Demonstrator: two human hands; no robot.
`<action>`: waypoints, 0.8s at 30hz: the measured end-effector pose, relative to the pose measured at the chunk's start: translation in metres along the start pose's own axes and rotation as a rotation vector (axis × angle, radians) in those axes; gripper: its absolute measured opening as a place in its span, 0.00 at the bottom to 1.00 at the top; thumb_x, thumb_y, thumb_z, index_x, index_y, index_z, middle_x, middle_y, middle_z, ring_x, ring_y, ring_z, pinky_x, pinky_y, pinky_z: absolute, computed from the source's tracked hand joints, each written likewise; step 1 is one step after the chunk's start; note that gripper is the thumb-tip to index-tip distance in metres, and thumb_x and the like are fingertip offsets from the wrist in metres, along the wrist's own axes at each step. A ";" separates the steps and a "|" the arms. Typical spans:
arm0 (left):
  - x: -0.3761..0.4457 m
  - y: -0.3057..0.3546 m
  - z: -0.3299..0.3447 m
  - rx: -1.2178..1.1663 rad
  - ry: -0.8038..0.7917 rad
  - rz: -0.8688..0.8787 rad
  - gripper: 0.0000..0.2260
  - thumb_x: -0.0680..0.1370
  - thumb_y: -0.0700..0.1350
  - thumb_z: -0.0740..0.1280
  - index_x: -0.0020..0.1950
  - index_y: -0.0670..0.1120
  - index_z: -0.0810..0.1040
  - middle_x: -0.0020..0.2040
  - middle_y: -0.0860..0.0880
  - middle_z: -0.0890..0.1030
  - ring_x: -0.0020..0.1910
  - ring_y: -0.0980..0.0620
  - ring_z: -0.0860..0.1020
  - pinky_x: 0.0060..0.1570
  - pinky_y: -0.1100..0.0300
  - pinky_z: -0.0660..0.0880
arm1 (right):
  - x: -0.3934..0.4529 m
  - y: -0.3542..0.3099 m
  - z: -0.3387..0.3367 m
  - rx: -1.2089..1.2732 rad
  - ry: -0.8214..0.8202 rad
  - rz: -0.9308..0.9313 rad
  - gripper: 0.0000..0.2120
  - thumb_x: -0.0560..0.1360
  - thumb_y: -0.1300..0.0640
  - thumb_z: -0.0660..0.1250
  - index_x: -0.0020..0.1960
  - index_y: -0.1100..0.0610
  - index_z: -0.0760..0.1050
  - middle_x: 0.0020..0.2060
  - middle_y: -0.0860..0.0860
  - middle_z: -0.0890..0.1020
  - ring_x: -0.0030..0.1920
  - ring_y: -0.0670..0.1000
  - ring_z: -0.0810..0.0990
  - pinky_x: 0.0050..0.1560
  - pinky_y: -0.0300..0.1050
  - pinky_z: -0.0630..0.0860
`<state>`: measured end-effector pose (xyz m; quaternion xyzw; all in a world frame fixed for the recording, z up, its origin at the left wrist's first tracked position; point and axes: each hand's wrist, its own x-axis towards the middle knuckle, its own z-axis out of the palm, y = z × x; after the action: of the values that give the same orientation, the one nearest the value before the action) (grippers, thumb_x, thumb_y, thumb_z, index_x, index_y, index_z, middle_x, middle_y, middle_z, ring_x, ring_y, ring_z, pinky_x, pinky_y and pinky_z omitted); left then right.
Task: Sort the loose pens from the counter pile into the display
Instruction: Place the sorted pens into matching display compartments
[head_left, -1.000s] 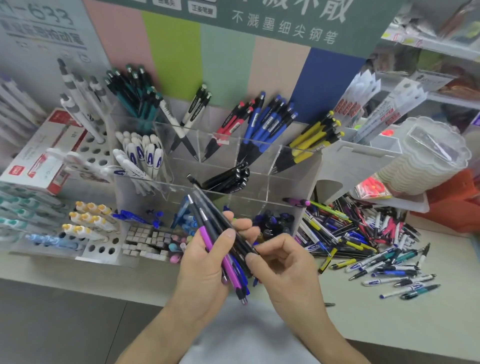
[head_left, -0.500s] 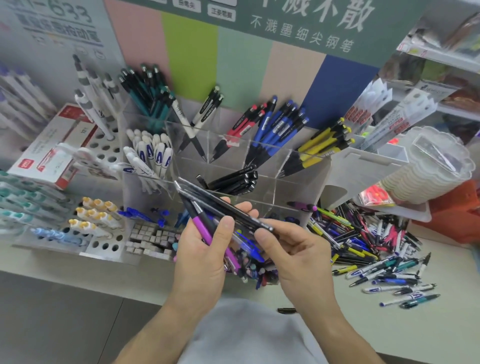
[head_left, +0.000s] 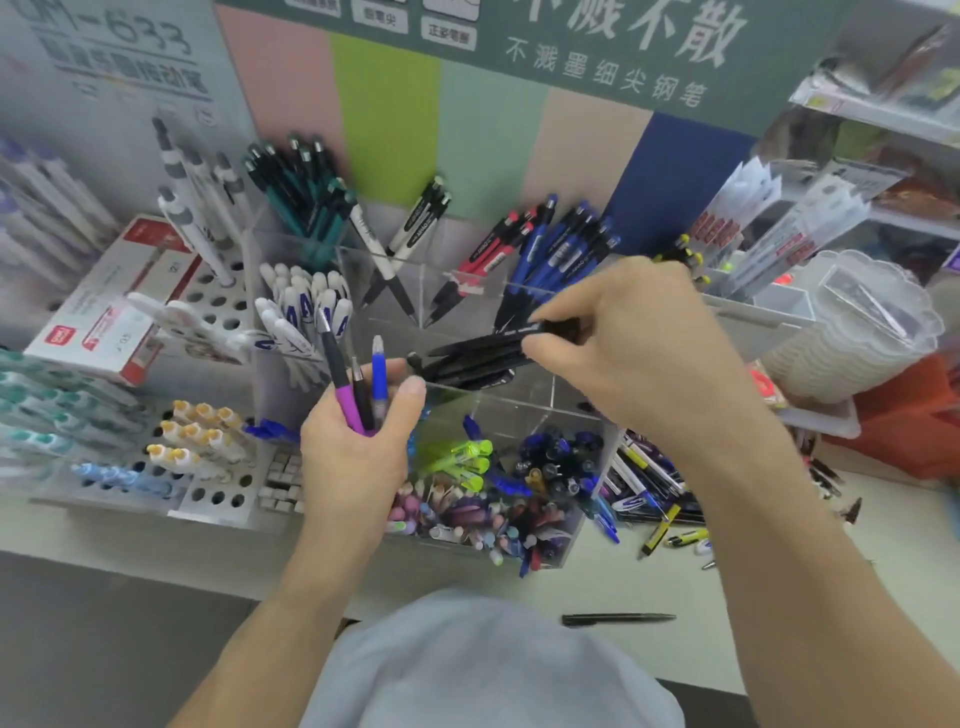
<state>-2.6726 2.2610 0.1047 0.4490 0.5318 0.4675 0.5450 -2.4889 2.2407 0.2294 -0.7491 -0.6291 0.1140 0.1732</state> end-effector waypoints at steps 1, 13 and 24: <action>0.004 0.001 0.003 0.012 -0.009 0.009 0.02 0.77 0.48 0.73 0.49 0.55 0.83 0.28 0.54 0.72 0.25 0.53 0.67 0.29 0.57 0.68 | 0.008 -0.006 0.007 -0.043 -0.022 -0.024 0.06 0.75 0.55 0.71 0.45 0.55 0.87 0.32 0.51 0.83 0.32 0.50 0.78 0.32 0.37 0.74; 0.024 0.018 0.009 0.209 -0.314 -0.021 0.04 0.78 0.42 0.70 0.52 0.45 0.81 0.26 0.48 0.71 0.22 0.53 0.69 0.26 0.62 0.68 | -0.029 0.011 0.116 0.251 0.368 -0.032 0.27 0.77 0.47 0.71 0.73 0.54 0.68 0.64 0.51 0.67 0.61 0.48 0.72 0.59 0.42 0.76; -0.020 0.019 -0.032 -0.441 -0.386 -0.357 0.10 0.78 0.45 0.62 0.54 0.41 0.75 0.36 0.45 0.72 0.32 0.50 0.72 0.30 0.59 0.73 | 0.015 0.022 0.135 0.292 0.605 -0.445 0.09 0.76 0.62 0.75 0.55 0.63 0.82 0.52 0.59 0.77 0.43 0.51 0.78 0.45 0.46 0.79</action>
<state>-2.7047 2.2444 0.1251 0.3006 0.3752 0.3749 0.7927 -2.5186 2.2677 0.0974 -0.5620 -0.6737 -0.0641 0.4756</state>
